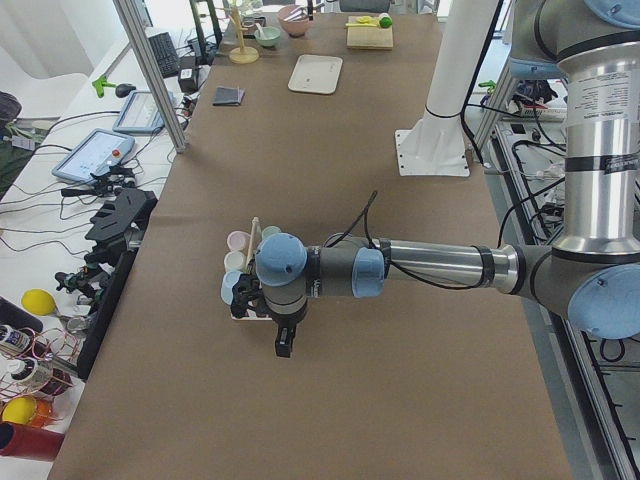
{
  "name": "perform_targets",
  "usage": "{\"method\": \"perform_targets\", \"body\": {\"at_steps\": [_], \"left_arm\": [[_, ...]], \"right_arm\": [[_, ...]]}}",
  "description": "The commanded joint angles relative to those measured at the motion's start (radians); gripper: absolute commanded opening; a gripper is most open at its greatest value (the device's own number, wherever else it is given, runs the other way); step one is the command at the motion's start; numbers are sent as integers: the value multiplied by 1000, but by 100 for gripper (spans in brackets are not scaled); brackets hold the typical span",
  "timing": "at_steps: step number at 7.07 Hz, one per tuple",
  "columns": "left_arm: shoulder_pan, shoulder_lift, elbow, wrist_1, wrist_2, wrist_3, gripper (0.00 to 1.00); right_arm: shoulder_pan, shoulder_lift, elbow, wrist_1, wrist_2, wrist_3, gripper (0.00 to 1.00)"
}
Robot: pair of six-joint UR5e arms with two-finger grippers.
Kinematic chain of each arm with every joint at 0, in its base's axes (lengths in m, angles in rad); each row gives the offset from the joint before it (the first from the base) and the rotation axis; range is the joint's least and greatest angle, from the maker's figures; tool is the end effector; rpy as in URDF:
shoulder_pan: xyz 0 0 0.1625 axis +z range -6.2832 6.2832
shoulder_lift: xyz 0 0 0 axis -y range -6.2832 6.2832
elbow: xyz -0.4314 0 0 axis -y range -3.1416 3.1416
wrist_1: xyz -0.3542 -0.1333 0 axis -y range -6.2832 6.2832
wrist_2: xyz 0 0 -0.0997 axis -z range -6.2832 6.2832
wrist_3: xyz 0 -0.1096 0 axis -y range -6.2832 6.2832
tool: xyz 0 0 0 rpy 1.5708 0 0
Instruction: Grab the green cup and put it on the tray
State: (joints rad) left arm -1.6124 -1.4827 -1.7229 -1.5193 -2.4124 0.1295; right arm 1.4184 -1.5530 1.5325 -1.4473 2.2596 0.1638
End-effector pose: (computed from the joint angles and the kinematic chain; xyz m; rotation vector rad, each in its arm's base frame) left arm -0.0688 -0.4136 0.6413 0.0837 0.8378 0.0879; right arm -0.0084 -0.4739 0.6750 -0.0107 -0.6952 -0.0245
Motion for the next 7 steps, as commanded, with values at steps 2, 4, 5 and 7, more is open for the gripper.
{"method": "perform_targets", "body": {"at_steps": [2, 4, 5, 7], "left_arm": [[0, 37, 2, -132, -25, 10, 99], [2, 71, -4, -335, 18, 41, 99], [32, 64, -7, -335, 16, 42, 99], [125, 35, -117, -236, 18, 42, 99]], "right_arm": [[-91, 1, -72, 163, 41, 150, 100], [-131, 1, -74, 192, 110, 209, 98], [-203, 10, -72, 220, 88, 270, 99], [-239, 22, -87, 287, 78, 348, 100]]}}
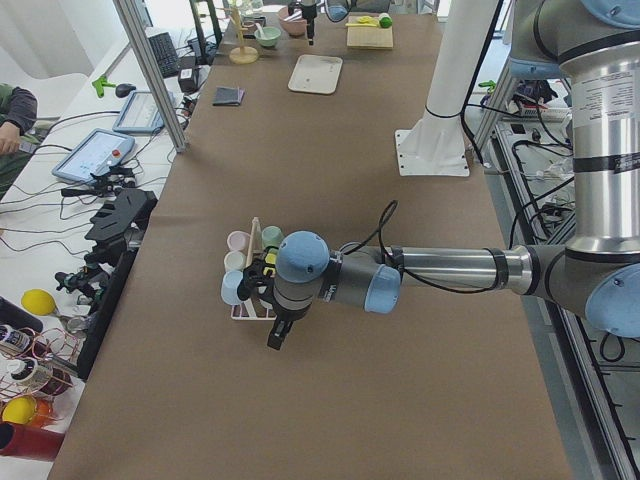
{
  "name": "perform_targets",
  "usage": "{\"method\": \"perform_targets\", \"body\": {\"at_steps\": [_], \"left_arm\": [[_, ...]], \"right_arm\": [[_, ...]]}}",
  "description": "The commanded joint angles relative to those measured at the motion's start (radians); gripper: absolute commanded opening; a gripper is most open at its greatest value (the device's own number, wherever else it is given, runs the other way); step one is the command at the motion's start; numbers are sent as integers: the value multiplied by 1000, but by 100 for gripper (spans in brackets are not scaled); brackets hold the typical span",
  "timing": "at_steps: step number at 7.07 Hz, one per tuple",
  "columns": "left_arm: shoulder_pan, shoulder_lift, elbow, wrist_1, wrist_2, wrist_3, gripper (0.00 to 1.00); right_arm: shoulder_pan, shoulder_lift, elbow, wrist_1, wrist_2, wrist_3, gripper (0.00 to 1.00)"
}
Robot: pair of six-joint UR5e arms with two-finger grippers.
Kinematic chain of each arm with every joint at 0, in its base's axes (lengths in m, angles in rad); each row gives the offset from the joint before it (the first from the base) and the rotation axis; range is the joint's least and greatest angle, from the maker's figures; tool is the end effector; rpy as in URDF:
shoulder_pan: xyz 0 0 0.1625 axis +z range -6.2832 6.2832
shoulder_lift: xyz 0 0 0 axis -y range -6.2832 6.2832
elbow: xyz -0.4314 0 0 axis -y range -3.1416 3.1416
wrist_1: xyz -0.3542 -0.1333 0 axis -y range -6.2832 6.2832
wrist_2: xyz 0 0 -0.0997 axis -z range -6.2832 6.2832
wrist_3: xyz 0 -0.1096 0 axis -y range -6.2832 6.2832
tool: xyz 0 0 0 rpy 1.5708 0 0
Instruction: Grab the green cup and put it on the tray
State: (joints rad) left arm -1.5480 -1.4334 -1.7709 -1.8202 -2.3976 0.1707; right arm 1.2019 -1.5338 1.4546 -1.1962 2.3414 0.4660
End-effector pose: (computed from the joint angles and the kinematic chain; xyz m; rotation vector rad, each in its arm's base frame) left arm -0.0433 -0.4132 0.6077 0.3551 0.7988 0.3101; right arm -0.1226 -0.4751 0.6678 -0.0536 -0.8125 -0.0221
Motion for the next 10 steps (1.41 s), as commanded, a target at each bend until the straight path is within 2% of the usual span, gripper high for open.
{"method": "perform_targets", "body": {"at_steps": [1, 3, 4, 5, 6, 8, 9, 10], "left_arm": [[95, -16, -126, 125, 15, 12, 99], [204, -34, -211, 140, 105, 26, 99], [232, -103, -250, 232, 135, 32, 99], [268, -163, -316, 366, 229, 85, 99], [329, -197, -396, 480, 376, 136, 99], [410, -275, -412, 596, 486, 145, 98], [478, -277, -409, 598, 562, 147, 98], [552, -279, -409, 598, 660, 148, 98]], "right_arm": [[-31, -6, -11, 40, -1, 51, 100], [-33, -64, -7, 79, -11, 57, 98], [-31, -66, -10, 96, -8, 91, 98], [-33, -74, -11, 116, -4, 106, 91], [-34, -74, -13, 124, -4, 114, 83], [-47, -72, -16, 124, -4, 114, 82], [-62, -60, -25, 124, -7, 114, 81], [-70, -58, -28, 126, -5, 114, 76]]}}
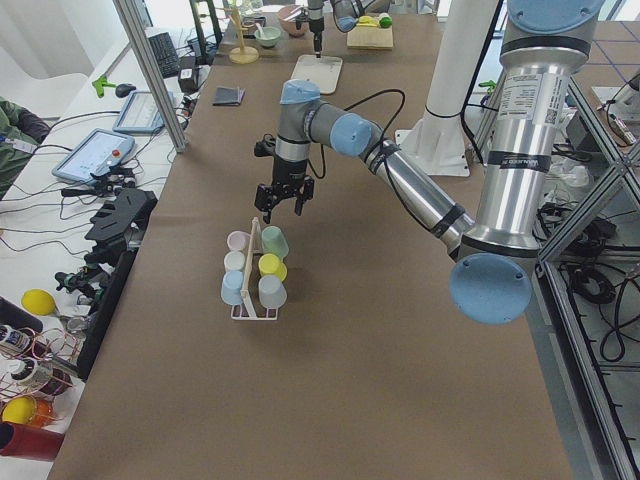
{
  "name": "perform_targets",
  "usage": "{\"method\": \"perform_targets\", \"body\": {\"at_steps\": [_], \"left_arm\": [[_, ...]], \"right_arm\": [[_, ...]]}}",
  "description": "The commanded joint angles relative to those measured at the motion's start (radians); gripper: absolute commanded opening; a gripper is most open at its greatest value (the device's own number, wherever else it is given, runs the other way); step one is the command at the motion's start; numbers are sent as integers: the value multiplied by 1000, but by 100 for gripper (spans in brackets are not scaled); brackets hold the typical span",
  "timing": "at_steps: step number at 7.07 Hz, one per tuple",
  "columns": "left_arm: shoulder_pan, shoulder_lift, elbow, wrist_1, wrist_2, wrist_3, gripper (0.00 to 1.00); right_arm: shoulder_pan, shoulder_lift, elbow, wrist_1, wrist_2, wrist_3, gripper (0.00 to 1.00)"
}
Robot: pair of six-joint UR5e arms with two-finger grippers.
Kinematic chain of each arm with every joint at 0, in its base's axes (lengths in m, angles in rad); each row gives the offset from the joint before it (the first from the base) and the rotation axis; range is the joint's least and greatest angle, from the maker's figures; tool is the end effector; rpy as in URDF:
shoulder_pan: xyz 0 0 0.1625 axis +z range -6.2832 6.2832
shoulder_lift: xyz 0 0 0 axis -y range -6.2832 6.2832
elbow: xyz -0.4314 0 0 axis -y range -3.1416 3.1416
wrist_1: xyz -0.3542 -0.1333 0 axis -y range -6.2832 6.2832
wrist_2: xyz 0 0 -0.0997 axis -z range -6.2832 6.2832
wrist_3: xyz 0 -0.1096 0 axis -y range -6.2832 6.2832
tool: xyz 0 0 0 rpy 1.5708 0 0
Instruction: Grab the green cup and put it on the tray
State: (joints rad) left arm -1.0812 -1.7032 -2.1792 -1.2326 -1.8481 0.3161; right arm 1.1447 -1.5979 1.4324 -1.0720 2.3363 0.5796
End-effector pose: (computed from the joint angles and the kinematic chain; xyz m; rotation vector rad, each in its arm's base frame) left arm 0.1211 -0.4469 0.4090 0.3864 0.3167 0.8453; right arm -0.1370 -0.4405 0.6942 -0.0878 -0.8165 0.0172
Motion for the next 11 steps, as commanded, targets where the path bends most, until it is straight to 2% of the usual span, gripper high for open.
{"method": "perform_targets", "body": {"at_steps": [1, 2, 3, 4, 5, 6, 8, 9, 10, 11], "left_arm": [[142, -22, 2, 13, 181, 8, 98], [206, -26, 3, 44, 287, 96, 98], [260, -30, 6, 54, 406, 172, 98], [289, -39, 31, 55, 467, 216, 98], [315, -74, 76, 74, 553, 269, 98], [337, -116, 108, 143, 611, 285, 98], [410, -151, 113, 276, 760, 351, 98], [455, -156, 124, 333, 817, 348, 98], [493, -156, 142, 360, 870, 344, 98], [524, -158, 180, 380, 932, 344, 98]], "right_arm": [[-14, 6, -3, 1, 1, 0, 50], [-14, 4, -1, 4, 3, -7, 20], [-14, 4, -4, 7, 3, -4, 4], [-14, 1, -6, 7, 5, -7, 0], [-14, -2, -1, 9, 5, -7, 0], [-14, -4, -1, 13, 6, -9, 0], [-13, 7, 40, 15, 107, 0, 0], [-16, 36, 68, 11, 119, 0, 0], [-46, 59, 116, 1, 144, 56, 0], [-109, 103, 149, 10, 187, 204, 0]]}}
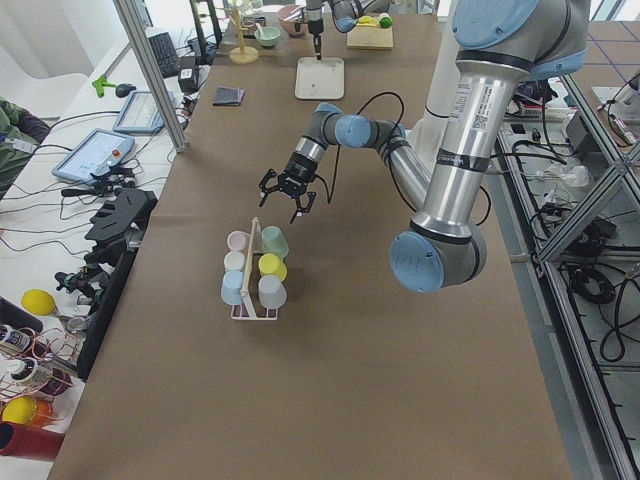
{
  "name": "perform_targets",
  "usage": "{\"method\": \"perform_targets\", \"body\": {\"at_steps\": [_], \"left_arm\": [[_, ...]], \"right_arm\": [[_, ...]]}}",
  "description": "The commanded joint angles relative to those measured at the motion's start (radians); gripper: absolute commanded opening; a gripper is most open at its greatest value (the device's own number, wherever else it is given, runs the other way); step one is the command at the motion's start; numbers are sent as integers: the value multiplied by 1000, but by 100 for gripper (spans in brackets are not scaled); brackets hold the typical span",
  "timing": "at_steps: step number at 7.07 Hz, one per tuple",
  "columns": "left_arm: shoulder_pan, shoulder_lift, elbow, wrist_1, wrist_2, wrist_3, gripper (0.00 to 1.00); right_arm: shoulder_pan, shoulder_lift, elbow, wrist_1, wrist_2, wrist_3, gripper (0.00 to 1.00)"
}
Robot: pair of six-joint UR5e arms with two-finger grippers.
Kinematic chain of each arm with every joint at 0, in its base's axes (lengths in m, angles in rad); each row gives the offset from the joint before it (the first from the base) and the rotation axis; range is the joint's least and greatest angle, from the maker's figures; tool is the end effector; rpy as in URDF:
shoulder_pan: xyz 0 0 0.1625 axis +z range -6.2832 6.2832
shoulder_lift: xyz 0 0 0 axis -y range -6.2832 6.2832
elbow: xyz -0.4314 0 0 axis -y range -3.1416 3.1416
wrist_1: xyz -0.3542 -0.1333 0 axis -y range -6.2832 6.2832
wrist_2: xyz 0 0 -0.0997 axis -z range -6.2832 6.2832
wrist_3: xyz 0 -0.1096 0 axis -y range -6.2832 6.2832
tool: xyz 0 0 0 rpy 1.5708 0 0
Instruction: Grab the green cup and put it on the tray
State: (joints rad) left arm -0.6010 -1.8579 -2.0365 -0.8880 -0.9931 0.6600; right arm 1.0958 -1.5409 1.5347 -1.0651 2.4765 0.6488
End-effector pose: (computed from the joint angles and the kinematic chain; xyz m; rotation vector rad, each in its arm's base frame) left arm 0.2921 -0.4344 0.4187 0.1741 -0.6236 1.5592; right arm -0.1809 -0.4546 0.6075 -0.0789 -0.9954 -0.0670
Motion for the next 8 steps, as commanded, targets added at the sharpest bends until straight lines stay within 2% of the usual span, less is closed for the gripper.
{"method": "perform_targets", "body": {"at_steps": [1, 2, 3, 4, 5, 7, 8], "left_arm": [[67, -9, 68, 52, 120, -2, 98], [99, -33, 100, 87, 143, 3, 98], [124, -53, 145, 99, 168, 6, 98], [136, -70, 186, 100, 192, 4, 98], [139, -75, 220, 98, 208, 1, 98], [139, -76, 292, 83, 217, -5, 98], [138, -78, 306, 81, 229, -6, 98]], "right_arm": [[-142, 147, 50, -1, 41, 196, 0], [-230, 250, 36, -6, -8, 303, 0], [-329, 339, 33, -6, -99, 412, 0], [-414, 388, 33, -4, -210, 461, 0], [-463, 438, 22, -7, -264, 469, 0], [-494, 496, -10, -13, -293, 595, 0], [-498, 498, -21, -3, -300, 601, 0]]}}
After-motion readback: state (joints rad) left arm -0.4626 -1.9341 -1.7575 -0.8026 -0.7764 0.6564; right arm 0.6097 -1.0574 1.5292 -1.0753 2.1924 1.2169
